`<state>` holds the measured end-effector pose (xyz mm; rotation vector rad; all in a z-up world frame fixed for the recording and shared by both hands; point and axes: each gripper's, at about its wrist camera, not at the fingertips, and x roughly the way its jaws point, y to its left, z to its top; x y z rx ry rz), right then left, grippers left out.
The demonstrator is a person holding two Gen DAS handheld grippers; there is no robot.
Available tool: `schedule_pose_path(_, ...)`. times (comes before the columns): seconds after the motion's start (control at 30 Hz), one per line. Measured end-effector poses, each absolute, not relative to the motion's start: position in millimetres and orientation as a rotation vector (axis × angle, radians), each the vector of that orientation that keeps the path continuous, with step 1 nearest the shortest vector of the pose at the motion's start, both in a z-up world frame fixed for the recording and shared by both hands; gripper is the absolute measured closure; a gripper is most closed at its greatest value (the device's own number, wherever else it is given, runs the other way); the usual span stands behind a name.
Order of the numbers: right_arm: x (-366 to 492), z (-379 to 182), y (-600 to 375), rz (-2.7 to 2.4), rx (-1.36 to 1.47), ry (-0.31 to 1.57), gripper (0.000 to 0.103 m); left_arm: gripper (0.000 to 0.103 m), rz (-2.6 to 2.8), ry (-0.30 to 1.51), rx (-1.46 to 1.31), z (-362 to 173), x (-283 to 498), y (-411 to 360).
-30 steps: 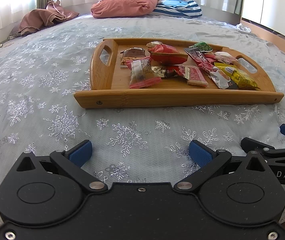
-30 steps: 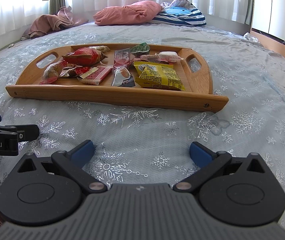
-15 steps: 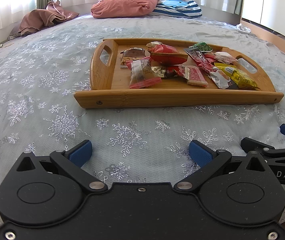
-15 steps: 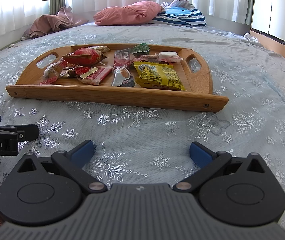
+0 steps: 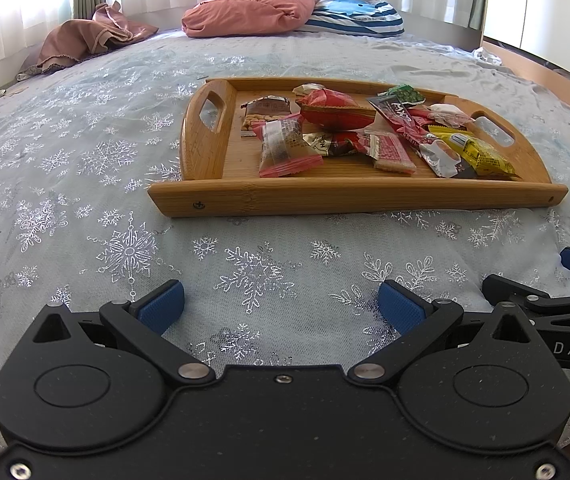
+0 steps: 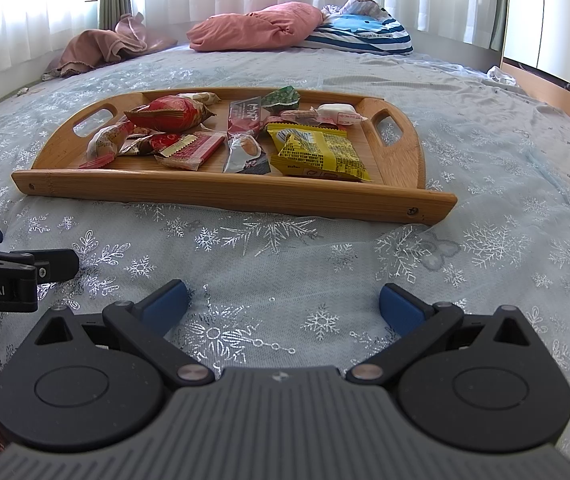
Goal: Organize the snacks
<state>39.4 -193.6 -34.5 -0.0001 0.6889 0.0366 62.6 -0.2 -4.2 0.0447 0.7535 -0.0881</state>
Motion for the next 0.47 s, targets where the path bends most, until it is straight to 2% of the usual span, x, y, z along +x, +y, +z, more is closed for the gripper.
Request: schedule_pose_path(0.47, 39.2, -34.7, -193.5, 0.036, 0.000, 0.687, 0.000, 0.000, -0.089, 0.745, 0.046, -3.2, 61.7, 0.1)
